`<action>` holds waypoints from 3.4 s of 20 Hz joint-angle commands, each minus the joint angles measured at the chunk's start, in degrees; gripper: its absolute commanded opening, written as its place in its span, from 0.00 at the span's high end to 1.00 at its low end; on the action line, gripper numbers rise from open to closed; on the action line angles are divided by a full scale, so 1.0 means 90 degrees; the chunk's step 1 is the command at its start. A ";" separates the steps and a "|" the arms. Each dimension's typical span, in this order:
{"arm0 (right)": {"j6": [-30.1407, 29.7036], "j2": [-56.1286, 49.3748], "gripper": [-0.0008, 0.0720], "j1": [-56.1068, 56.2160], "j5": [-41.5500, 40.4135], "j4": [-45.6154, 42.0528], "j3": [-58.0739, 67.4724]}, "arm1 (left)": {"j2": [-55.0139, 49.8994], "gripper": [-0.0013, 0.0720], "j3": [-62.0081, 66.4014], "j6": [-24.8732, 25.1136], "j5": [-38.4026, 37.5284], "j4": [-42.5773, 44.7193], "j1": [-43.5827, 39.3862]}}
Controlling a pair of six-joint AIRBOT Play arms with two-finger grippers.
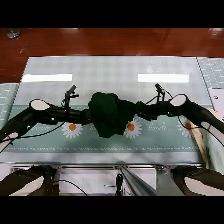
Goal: Fold the shirts.
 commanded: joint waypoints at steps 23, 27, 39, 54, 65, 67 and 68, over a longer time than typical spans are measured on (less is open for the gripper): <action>0.0323 0.2419 0.96 -0.0804 0.4175 -0.4017 0.8439 | 0.1243 0.94 0.7422 -0.1928 -0.1059 0.2198 0.1785; 0.0313 0.3028 0.96 -0.0804 0.5064 -0.4053 0.8422 | 0.1957 0.94 0.7419 -0.2001 -0.1931 0.3286 0.1785; 0.1205 0.5098 0.96 -0.0804 0.6154 -0.3866 0.4566 | 0.3677 0.94 0.4352 -0.2550 -0.4019 0.4065 0.1785; 0.1299 0.2001 0.96 -0.0806 0.0495 -0.3419 0.0374 | 0.0007 0.93 0.1379 -0.1688 -0.0134 0.3461 0.1785; 0.0109 0.0845 0.12 -0.3070 0.3123 -0.3718 0.2841 | -0.0330 0.02 0.2890 -0.2548 -0.2348 0.5323 0.3019; 0.0068 0.1498 0.12 -0.3925 0.2926 -0.3835 0.1977 | 0.0097 0.02 0.1972 -0.2297 -0.2237 0.4483 0.3240; 0.0068 0.1885 0.12 -0.4291 0.2637 -0.3602 0.1270 | 0.0265 0.02 0.1384 -0.2038 -0.2212 0.3944 0.3213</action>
